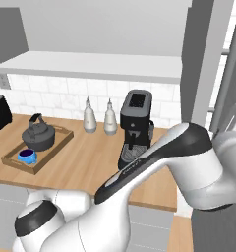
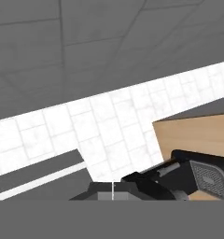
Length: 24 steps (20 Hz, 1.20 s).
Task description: Pick the kettle from the counter and place it on the tray. Then pick the mug from the cabinet and place it on the tray. Then close the cabinet doors.
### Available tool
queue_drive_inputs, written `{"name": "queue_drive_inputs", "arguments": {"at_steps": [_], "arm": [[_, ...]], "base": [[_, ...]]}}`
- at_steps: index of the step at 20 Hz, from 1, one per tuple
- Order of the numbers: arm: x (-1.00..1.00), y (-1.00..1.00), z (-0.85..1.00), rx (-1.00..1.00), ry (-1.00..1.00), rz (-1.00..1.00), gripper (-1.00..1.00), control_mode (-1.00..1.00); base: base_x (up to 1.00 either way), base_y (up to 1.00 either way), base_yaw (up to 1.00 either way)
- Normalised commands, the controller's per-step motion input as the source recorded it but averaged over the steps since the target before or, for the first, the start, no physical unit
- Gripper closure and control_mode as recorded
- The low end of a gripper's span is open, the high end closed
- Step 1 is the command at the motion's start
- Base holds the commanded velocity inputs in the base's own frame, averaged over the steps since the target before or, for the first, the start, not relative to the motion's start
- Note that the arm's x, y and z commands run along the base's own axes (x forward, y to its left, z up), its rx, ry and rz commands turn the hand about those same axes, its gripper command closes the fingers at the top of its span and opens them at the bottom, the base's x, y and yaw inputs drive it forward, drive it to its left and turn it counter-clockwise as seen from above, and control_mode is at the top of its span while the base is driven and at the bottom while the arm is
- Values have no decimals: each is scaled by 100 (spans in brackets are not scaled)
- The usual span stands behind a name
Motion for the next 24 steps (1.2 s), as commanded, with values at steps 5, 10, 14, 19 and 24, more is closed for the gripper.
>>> {"name": "queue_drive_inputs", "arguments": {"at_steps": [5,10,14,19,24], "arm": [[0,52,-2,0,-15,4,100,-100],[0,86,5,-1,-3,4,100,-100],[0,58,33,0,0,1,100,-100],[0,43,46,0,-5,10,100,-100],[0,33,43,-2,-6,37,100,-100]], "base": [[0,0,0],[0,0,0],[0,0,0],[0,0,0],[0,0,0]]}}
